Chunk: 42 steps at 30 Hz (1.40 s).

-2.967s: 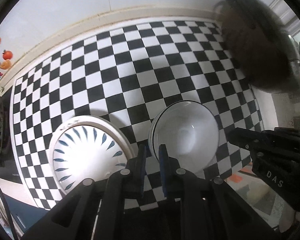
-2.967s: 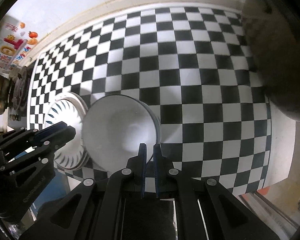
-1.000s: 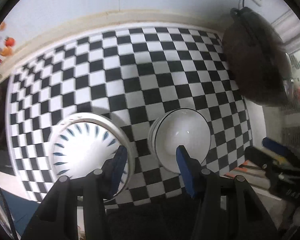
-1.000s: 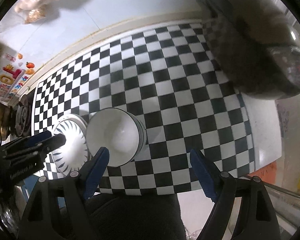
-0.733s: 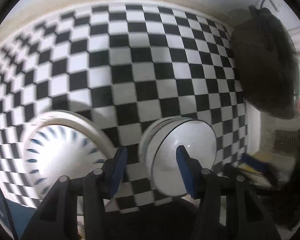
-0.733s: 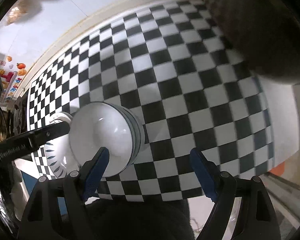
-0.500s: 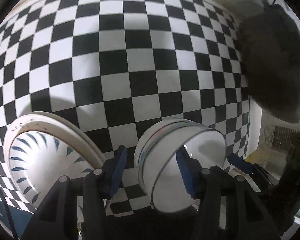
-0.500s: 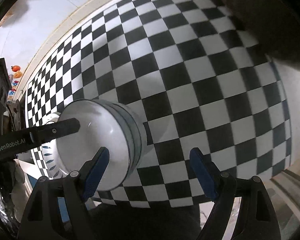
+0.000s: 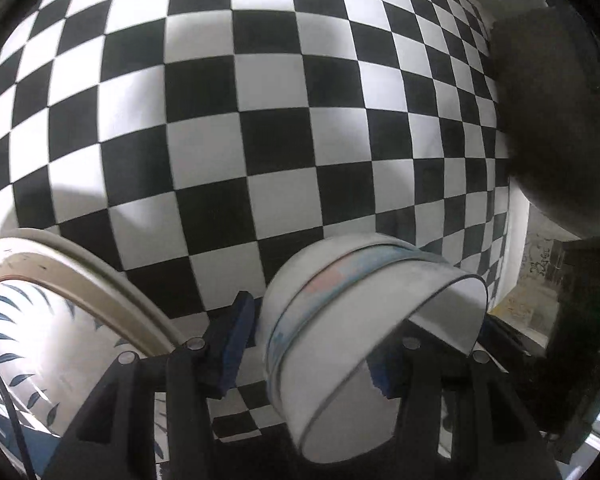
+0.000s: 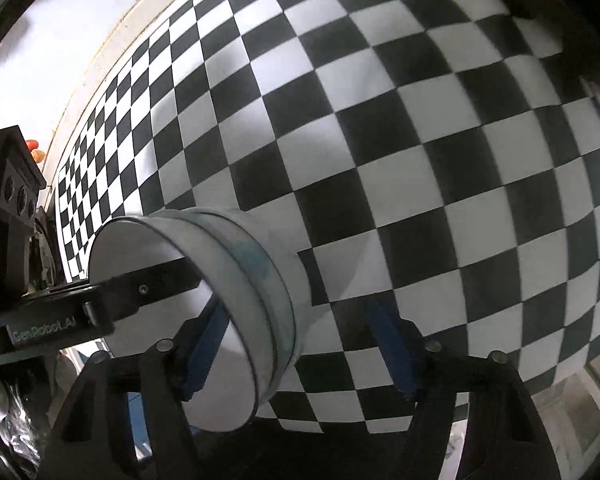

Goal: Organize plates and bowls
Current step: 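Lift the bowl stack with both tools toward the plate stack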

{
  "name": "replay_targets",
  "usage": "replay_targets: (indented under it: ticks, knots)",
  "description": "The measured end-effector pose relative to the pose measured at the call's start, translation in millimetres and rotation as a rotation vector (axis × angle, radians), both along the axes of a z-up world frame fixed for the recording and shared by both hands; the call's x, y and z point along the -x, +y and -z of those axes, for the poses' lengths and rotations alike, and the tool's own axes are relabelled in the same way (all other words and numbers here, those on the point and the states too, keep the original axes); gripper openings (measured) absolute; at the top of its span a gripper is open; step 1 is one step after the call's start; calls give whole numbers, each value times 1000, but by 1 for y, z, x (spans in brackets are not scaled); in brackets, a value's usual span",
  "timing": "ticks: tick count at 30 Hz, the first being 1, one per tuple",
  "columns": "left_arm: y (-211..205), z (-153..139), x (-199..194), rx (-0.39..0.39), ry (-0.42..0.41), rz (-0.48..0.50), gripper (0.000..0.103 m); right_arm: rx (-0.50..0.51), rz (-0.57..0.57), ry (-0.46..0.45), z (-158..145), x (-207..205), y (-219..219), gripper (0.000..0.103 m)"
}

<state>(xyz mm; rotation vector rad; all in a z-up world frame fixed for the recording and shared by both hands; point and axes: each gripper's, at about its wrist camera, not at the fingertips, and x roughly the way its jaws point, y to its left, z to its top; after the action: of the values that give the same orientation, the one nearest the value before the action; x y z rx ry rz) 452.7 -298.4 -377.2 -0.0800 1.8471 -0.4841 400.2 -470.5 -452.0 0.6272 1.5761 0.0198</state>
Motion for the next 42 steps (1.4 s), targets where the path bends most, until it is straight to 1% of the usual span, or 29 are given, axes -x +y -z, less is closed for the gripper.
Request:
replay_targets:
  ticks: [1,3,5,6,9,12,16,17,19,21,26,28,31,35,42]
  knots:
    - [-1,1,0,4,3,3,51,-10,-3,7,3,-1,1,70]
    - [-3,2,-1,10,3,10,51,-51,3,12,11,-2,4,66]
    - [-2,3,-3,24,8,12,51,-118,18,12,18,-3,6,63]
    - [-1,4,-4,35,13,7,51,-156,28,9,21,-4,8,58]
    - [3,9,-9,81,33,-7,51,-184,46,8,25,-6,8,58]
    - [6,10,-10,110,38,-12,51,-232,51,12,30,-6,3,58]
    - [5,10,-8,135,24,28,54,-310,66,55,43,-11,-1,60]
    - [5,12,-8,145,31,34,54,-320,67,64,46,-12,-1,60]
    - [7,16,-8,160,52,20,56,-336,62,69,49,-12,2,61]
    - [10,17,-7,158,48,16,56,-371,83,78,54,-10,0,62]
    - [10,19,-4,129,22,-6,56,-381,99,55,55,-7,2,61]
    - [10,18,-3,122,15,-7,55,-389,104,59,57,-5,3,59]
    - [11,19,-2,122,10,-11,55,-373,94,40,52,4,0,58]
    - [16,18,-2,125,-7,-26,54,-368,85,29,48,4,5,58]
    - [21,7,-3,126,-25,-38,54,-355,61,11,27,6,9,58]
